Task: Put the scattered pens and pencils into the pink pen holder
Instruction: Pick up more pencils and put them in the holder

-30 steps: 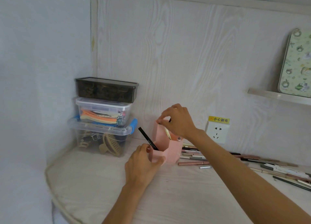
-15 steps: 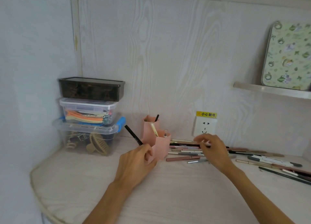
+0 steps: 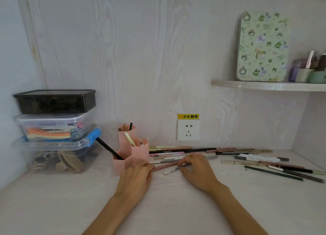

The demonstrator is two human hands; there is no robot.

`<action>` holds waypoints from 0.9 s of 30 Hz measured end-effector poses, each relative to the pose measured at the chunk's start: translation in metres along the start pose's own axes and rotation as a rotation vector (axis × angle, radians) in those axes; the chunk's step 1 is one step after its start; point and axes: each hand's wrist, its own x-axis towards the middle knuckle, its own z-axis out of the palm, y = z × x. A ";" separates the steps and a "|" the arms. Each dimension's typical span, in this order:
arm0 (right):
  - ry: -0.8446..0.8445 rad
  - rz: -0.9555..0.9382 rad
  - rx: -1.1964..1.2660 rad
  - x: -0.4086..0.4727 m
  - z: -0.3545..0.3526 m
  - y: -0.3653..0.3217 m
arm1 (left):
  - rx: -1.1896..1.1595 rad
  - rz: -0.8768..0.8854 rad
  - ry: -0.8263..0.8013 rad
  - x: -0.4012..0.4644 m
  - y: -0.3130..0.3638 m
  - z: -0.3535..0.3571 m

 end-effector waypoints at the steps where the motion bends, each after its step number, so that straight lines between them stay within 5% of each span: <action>1: 0.015 -0.015 -0.011 0.000 0.002 -0.001 | -0.016 0.001 0.013 0.000 0.000 0.001; 6: 0.021 -0.034 0.008 0.004 0.005 -0.001 | -0.260 -0.095 0.155 -0.010 -0.008 -0.001; 12: 0.065 -0.066 -0.053 0.003 0.007 -0.003 | -0.733 -0.248 0.571 -0.009 -0.007 -0.019; 16: 0.076 -0.084 -0.005 0.002 0.007 -0.006 | -0.721 -0.183 0.937 -0.005 -0.012 -0.047; 20: 0.070 -0.102 0.043 0.005 0.008 -0.006 | -0.670 -0.092 1.135 0.009 -0.017 -0.075; 23: 0.015 -0.075 0.184 0.005 0.009 -0.006 | -0.568 -0.047 1.164 0.021 -0.016 -0.082; 27: -0.060 -0.028 0.369 0.005 0.007 -0.005 | -0.434 -0.055 0.893 0.031 -0.012 -0.067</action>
